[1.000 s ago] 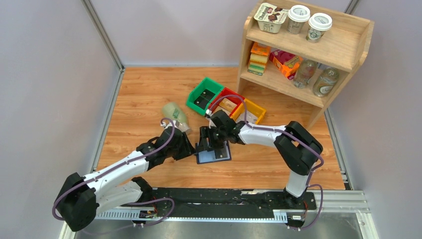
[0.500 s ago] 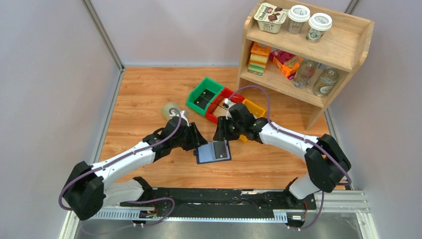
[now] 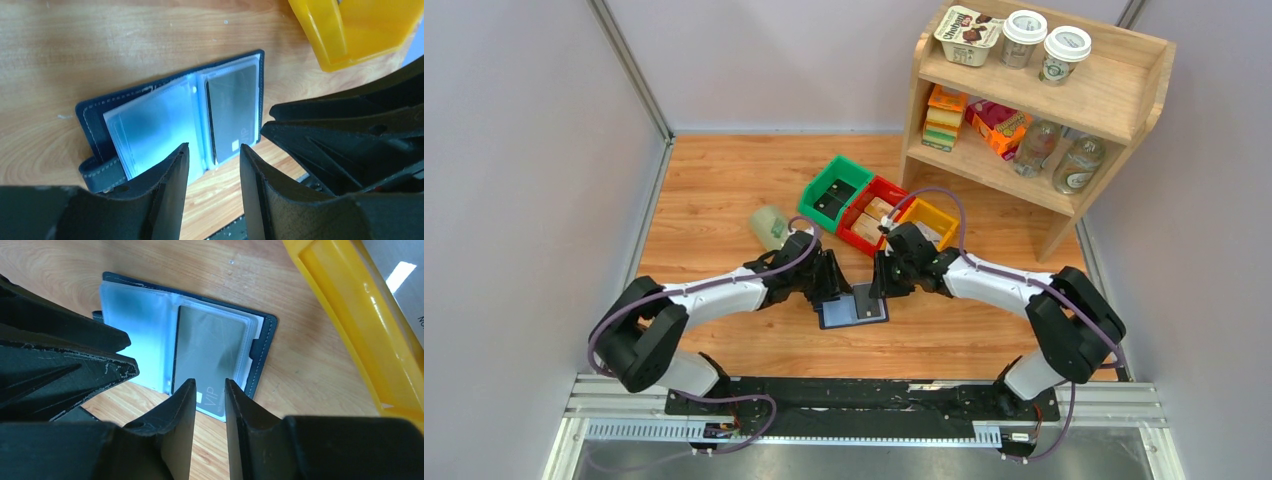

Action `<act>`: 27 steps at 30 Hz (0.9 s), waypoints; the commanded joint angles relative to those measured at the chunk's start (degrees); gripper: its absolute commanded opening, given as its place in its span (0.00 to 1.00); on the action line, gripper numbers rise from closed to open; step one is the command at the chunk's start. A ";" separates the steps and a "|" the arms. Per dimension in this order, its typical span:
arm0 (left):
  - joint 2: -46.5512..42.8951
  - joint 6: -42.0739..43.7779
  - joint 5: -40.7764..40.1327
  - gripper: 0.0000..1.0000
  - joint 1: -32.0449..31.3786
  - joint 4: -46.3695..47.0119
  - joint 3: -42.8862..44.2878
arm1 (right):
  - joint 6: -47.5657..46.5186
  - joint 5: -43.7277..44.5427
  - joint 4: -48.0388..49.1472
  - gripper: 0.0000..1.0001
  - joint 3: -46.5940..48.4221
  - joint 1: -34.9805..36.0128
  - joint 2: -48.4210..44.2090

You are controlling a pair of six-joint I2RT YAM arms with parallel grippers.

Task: Take the credit cards out of the card holder
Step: Remove the credit card from the card holder.

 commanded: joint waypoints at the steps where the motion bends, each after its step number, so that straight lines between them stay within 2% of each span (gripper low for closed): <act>1: 3.29 1.09 -1.04 0.49 -0.14 3.64 2.72 | -0.35 2.02 3.35 0.30 -0.57 0.21 1.88; 14: 9.44 -1.11 3.88 0.47 -0.14 10.14 1.93 | 0.26 0.62 5.90 0.29 -3.91 0.12 3.99; 27: 9.01 -4.53 6.43 0.42 -0.58 14.70 -0.62 | 1.32 -1.05 7.31 0.29 -4.17 0.12 5.48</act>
